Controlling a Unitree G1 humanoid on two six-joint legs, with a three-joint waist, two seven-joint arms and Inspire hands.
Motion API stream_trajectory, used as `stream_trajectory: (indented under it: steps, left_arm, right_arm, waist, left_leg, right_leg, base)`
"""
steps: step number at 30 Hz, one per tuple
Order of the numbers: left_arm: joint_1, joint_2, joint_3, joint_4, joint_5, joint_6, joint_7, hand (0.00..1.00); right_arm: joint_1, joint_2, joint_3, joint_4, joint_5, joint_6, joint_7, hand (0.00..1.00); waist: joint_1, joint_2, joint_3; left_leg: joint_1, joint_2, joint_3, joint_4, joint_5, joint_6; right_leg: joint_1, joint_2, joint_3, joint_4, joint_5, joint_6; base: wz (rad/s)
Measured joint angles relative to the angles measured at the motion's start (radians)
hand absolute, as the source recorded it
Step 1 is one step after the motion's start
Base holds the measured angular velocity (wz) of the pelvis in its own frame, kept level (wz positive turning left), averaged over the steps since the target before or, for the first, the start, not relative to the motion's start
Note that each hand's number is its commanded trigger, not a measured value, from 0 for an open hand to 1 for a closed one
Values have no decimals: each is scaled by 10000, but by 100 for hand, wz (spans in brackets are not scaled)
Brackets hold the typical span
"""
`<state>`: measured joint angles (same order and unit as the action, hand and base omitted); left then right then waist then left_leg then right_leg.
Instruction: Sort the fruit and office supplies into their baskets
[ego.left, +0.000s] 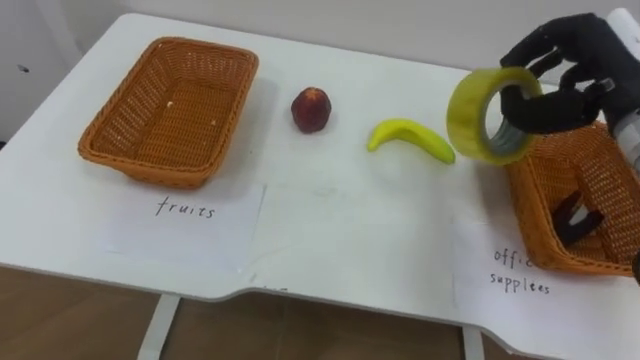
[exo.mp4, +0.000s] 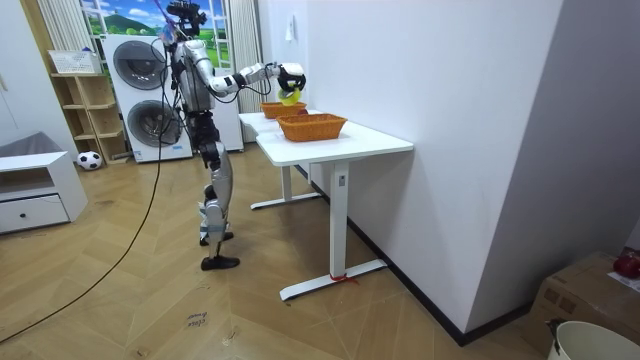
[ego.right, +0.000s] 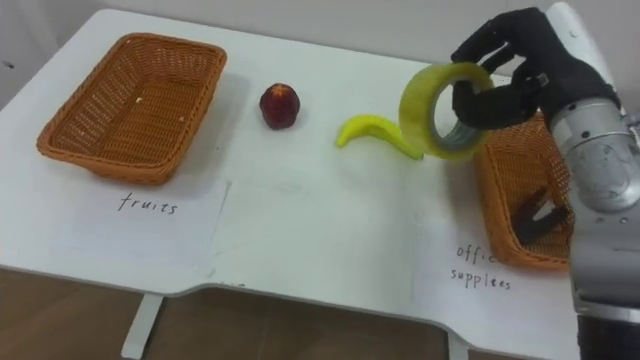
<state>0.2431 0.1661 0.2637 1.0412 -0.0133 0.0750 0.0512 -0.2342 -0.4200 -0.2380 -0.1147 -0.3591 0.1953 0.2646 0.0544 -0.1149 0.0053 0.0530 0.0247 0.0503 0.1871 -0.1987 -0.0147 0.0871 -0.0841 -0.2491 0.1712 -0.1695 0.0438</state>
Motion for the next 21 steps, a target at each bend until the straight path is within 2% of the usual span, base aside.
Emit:
stream_trajectory:
  steps: [7,13,18,21]
  left_arm:
    - [255,14,114,-1,-544,-4,-210,0]
    - [552,31,124,-58,-540,69,-197,0]
    - [482,42,126,-113,-548,55,-117,0]
    - [448,39,300,-92,-567,46,-115,0]
  right_arm:
    - [288,-309,-255,740,201,-7,-716,100]
    - [303,-336,-311,1527,180,-2,-1135,100]
    - [294,-462,-362,2298,415,-48,-1517,100]
    - [293,-507,-700,2820,576,-101,-1677,100]
  waist:
    - [-83,-63,-36]
    - [-306,-97,-57]
    - [-456,-90,-60]
    - [-529,-90,-61]
  left_leg:
    - [111,8,37,-145,-1,2]
    - [99,6,49,-203,-1,2]
    - [68,6,41,-224,-1,2]
    - [64,2,52,-219,0,4]
  right_leg:
    - [5,7,-18,20,0,0]
    - [-52,8,-24,10,0,0]
    - [-77,10,-22,2,0,1]
    - [-78,5,-13,1,-1,1]
  base:
    - [-2]
    - [-1]
    - [1]
    - [1]
